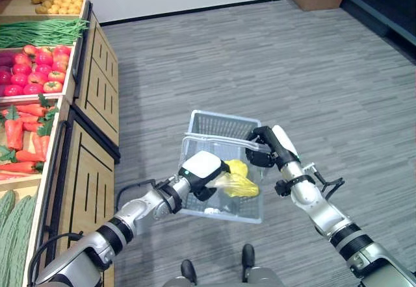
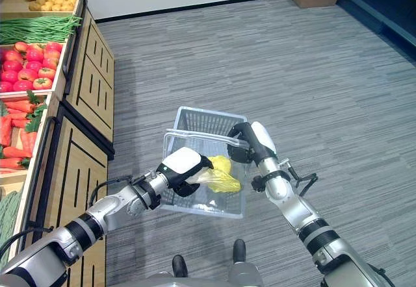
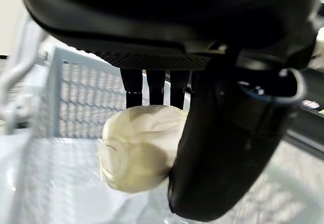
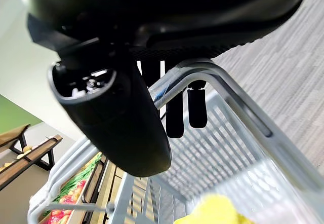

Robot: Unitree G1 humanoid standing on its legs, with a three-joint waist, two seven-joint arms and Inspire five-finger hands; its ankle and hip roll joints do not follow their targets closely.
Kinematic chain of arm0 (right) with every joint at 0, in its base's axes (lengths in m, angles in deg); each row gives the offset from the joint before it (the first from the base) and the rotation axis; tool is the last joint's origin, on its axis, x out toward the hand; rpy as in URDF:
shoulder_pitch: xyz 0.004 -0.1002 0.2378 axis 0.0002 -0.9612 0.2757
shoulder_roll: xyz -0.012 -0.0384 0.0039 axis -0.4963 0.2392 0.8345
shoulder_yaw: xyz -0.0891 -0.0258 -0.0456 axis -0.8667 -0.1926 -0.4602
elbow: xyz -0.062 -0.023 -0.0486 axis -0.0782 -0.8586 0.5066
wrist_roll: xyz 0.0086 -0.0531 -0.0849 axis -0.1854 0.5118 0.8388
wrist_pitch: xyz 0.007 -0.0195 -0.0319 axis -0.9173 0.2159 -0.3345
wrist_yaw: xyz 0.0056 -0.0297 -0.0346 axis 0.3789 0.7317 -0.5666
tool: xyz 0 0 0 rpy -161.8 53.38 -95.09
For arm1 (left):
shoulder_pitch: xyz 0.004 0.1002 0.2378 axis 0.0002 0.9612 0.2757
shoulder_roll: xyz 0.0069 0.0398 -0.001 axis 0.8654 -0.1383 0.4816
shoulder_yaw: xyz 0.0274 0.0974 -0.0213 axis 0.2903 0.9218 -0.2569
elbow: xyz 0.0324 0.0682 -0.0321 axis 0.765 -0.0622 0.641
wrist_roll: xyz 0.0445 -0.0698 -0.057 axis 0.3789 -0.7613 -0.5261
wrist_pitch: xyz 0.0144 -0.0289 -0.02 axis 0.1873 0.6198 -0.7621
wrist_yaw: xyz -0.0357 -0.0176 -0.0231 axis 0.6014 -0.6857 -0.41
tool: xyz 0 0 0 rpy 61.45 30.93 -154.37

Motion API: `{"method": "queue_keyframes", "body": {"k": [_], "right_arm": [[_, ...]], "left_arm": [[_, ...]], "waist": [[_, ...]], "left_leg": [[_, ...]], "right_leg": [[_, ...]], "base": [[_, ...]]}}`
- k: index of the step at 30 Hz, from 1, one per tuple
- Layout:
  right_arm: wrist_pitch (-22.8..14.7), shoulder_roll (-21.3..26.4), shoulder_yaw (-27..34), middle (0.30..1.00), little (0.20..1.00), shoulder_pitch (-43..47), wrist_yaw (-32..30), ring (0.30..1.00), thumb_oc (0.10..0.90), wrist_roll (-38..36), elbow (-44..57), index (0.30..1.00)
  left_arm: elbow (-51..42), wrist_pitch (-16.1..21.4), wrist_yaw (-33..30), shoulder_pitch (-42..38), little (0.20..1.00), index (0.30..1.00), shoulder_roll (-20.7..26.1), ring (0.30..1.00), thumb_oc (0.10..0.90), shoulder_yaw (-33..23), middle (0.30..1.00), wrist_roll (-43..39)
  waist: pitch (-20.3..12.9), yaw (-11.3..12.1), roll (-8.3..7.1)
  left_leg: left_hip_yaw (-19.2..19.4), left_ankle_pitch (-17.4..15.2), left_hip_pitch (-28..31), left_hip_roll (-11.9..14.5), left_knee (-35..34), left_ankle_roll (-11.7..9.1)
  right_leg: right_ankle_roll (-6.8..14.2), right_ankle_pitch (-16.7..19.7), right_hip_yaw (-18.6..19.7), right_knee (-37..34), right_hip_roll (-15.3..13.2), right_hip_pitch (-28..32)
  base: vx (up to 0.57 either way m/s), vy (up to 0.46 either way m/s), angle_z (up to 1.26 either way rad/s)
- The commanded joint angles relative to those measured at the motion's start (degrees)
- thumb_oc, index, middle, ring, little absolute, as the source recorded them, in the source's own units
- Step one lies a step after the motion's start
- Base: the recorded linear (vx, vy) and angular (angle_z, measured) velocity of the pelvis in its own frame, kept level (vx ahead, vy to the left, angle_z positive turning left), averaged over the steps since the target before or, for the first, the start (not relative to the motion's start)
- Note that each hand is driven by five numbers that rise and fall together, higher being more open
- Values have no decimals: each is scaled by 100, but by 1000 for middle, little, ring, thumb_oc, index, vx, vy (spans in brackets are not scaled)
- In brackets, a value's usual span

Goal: Get the vegetables into the basket

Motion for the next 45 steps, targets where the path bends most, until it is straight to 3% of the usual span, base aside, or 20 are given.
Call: {"method": "queue_keyframes", "body": {"k": [1,7,9,11,12,15,23,28,31,33,37,43,45], "right_arm": [[-905,-295,696,300,300,528,-361,300,400,-253,825,300],[-832,-272,870,300,300,241,-342,300,400,-200,740,300],[-709,-210,1112,300,300,-80,-389,300,400,5,576,300],[-691,-240,1150,300,300,-117,-380,300,400,30,596,300],[-610,-273,1373,300,300,-287,-424,300,400,154,460,300],[-492,-280,1657,300,300,-551,-480,300,400,303,324,300],[-308,-347,2239,300,300,-1003,-673,300,400,553,-467,300],[-179,-272,2486,300,300,-1421,-812,300,400,1045,-1127,300],[-57,-261,2468,300,300,-1591,-740,300,400,1208,-1617,300],[-46,-235,2500,300,300,-1612,-729,300,400,1215,-1611,300],[18,-225,2425,300,300,-1782,-687,300,400,1315,-2061,300],[-21,-293,2271,300,300,-1839,-694,300,400,1242,-2392,300],[-61,-293,2193,300,300,-1915,-675,300,400,1223,-2417,300]], "left_arm": [[94,57,-578,-449,1000,1000,-76,1000,900,-217,1000,208],[-317,117,-580,-134,1000,1000,42,1000,900,-588,1000,-67],[-1029,428,-392,269,1000,1000,110,1000,900,-1011,1000,-1026],[-1179,384,-279,396,1000,1000,181,1000,900,-1073,1000,-1145],[-1529,468,2,839,1000,1000,104,1000,900,-1401,1000,-2097],[-2230,510,405,1450,1000,1000,120,1000,900,-1860,1000,-3511],[-3091,477,842,2682,1000,1000,435,1000,900,-2685,1000,-4840],[-2077,254,464,3636,1000,1000,-136,1000,900,-3689,1000,-4772],[-73,-124,6,3679,1000,1000,-742,1000,900,-4054,1000,-4152],[3,-120,19,3656,1000,1000,-767,1000,900,-4020,1000,-4033],[2045,-439,-307,3360,1000,1000,-1317,1000,900,-4218,1000,-4071],[3553,-625,-583,3000,1000,1000,-1555,1000,900,-4413,1000,-4218],[4431,-763,-674,2865,1000,1000,-1662,1000,900,-4525,1000,-4125]], "waist": [[-562,40,-333],[-579,64,-342],[-560,102,-335],[-582,96,-343],[-563,144,-345],[-561,188,-332],[-561,331,-318],[-524,435,-330],[-495,479,-371],[-493,478,-373],[-471,459,-398],[-450,386,-401],[-432,340,-411]], "left_leg": [[-276,-147,-29,403,23,-539],[-300,-145,-9,413,23,-544],[-338,-166,18,411,23,-546],[-349,-137,-10,413,23,-541],[-385,-135,-1,407,23,-532],[-429,-124,-13,405,23,-518],[-571,-94,-49,400,23,-506],[-658,-36,-102,414,23,-514],[-708,-10,-114,431,23,-529],[-720,19,-145,436,23,-531],[-736,67,-162,481,23,-572],[-708,83,-137,537,23,-606],[-697,84,-111,571,23,-622]], "right_leg": [[588,-394,-107,0,-496,311],[571,-416,-123,0,-480,353],[564,-450,-158,0,-471,404],[555,-428,-164,0,-471,382],[547,-436,-186,0,-468,412],[529,-439,-212,0,-469,418],[509,-474,-296,0,-446,471],[491,-481,-363,0,-436,485],[476,-519,-423,0,-407,527],[468,-504,-442,0,-407,512],[431,-529,-481,0,-352,530],[390,-562,-470,0,-291,539],[350,-585,-462,0,-244,568]], "base": [[0,0,0],[0,0,0],[0,-9,2],[2,-4,2],[0,0,0],[-2,-5,2],[-1,-10,7],[-9,-18,5],[-14,-54,13],[-12,-28,11],[-5,-45,8],[3,-10,1],[17,-53,0]]}}
